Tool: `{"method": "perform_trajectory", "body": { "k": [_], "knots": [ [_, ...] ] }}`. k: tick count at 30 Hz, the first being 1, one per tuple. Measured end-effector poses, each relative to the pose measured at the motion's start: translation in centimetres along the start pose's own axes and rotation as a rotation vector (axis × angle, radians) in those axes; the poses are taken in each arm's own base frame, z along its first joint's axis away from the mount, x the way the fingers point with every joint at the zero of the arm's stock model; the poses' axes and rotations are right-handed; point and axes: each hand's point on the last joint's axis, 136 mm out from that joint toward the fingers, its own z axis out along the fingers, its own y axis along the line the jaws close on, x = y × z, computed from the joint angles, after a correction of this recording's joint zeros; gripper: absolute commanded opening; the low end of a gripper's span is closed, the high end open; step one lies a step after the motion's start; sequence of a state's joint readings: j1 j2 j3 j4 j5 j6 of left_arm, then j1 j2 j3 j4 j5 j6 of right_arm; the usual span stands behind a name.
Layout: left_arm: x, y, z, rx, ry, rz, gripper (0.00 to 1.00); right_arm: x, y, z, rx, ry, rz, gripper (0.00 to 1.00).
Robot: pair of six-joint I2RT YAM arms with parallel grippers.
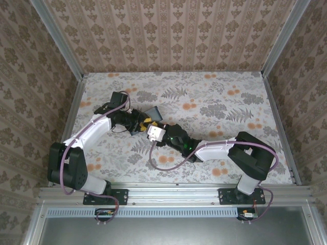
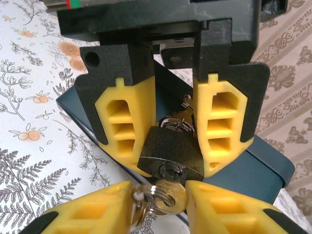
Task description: Unlock a padlock with a key
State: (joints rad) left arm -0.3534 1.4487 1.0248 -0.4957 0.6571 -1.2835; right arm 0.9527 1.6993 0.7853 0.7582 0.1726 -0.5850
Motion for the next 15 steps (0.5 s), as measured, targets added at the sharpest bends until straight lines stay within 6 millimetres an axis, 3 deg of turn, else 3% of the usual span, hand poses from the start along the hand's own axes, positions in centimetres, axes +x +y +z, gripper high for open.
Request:
{"method": "perform_trajectory", "body": {
  "k": [6,15],
  "knots": [
    [0.03,0.1,0.05,0.0,0.002,-0.001,0.0,-0.6,-0.3,-0.07,0.028,-0.013,-0.042,0.35],
    [0.03,-0.04,0.04,0.006,0.004,-0.001,0.0,-0.77,-0.33,-0.06,0.034,-0.018,-0.093,0.25]
  ]
}}
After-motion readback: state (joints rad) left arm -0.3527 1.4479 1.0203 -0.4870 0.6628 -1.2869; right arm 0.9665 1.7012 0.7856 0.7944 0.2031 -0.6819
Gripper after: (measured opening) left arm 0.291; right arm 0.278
